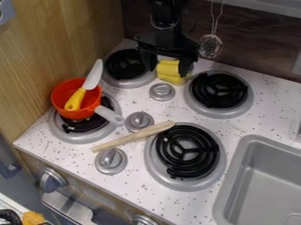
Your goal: Take the orange pot and put it on the lower right corner burner.
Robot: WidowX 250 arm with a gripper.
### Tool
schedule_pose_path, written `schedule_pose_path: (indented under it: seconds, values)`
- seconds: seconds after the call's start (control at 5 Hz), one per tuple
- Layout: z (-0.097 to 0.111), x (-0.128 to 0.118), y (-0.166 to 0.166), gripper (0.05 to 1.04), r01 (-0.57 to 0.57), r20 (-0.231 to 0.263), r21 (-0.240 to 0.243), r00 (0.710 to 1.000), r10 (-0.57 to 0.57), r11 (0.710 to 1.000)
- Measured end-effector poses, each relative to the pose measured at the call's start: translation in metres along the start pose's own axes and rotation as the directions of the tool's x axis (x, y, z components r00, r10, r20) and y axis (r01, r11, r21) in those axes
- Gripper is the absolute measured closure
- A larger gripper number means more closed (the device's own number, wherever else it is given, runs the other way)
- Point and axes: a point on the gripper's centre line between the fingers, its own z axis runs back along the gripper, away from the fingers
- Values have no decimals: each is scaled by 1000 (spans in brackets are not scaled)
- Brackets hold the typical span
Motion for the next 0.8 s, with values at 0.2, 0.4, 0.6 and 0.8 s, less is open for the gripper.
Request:
schedule_pose_path:
  seconds: [0.2, 0.4, 0.6, 0.8]
  values:
    - [-8, -7, 1, 84, -5, -32, 9, 999, 5, 1000]
    - [-11, -21, 12, 84, -97, -74, 116, 992, 106, 988]
    - [-1, -28, 23, 84, -143, -91, 191, 982, 163, 971]
    - [4, -37, 42, 84, -154, -108, 255, 977, 186, 955]
